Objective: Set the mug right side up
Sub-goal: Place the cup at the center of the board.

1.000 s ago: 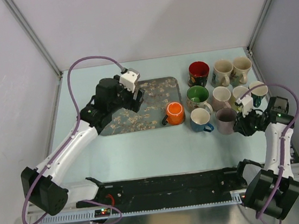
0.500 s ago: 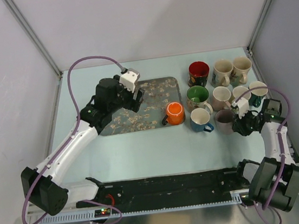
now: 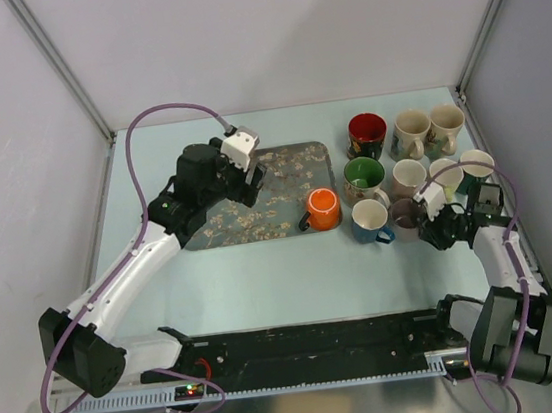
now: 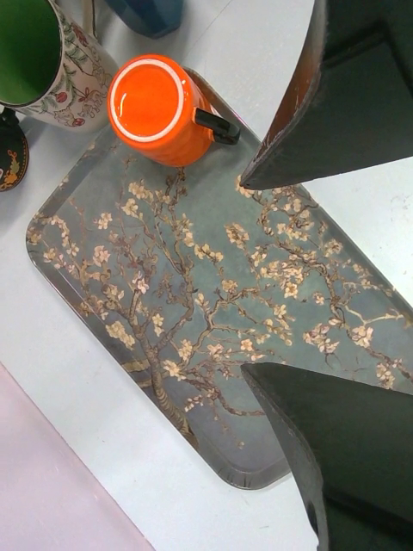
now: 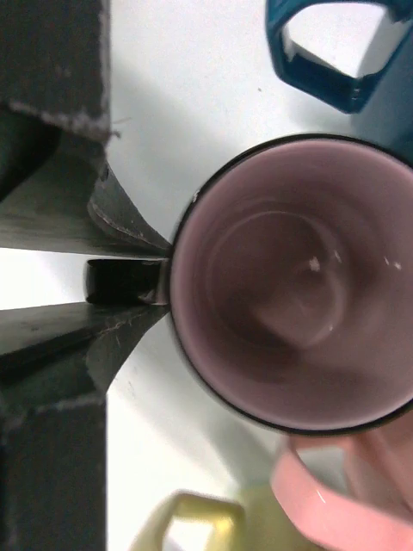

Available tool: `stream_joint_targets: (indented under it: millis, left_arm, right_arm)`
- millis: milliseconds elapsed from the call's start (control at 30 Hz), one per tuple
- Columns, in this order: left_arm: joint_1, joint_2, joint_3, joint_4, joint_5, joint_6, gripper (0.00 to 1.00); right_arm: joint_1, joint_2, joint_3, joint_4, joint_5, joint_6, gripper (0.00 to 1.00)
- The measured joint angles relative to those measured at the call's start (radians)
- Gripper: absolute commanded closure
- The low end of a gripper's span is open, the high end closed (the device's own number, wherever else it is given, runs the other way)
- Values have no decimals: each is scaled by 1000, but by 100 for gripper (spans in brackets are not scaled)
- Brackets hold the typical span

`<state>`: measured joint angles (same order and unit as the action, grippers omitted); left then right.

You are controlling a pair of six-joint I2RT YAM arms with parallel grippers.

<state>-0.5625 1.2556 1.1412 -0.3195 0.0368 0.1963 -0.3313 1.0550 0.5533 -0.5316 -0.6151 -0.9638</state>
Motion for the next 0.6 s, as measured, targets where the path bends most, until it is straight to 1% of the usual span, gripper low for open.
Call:
stream_joint_targets:
  millis: [167, 367, 400, 500, 600]
  left_arm:
    - [0, 0, 0, 0, 23, 30, 14]
    - [0, 5, 0, 0, 60, 40, 14]
    - [0, 7, 0, 0, 65, 40, 14]
    - [0, 14, 0, 0, 80, 39, 13]
    - [0, 21, 0, 0, 90, 38, 13]
  right_arm:
    - [0, -34, -28, -73, 39, -2, 57]
    - [-4, -169, -30, -166, 58, 8, 44]
    - [-4, -188, -29, -178, 61, 13, 40]
    - [-4, -258, -10, -249, 78, 41, 30]
    - [11, -329, 51, -322, 93, 99, 27]
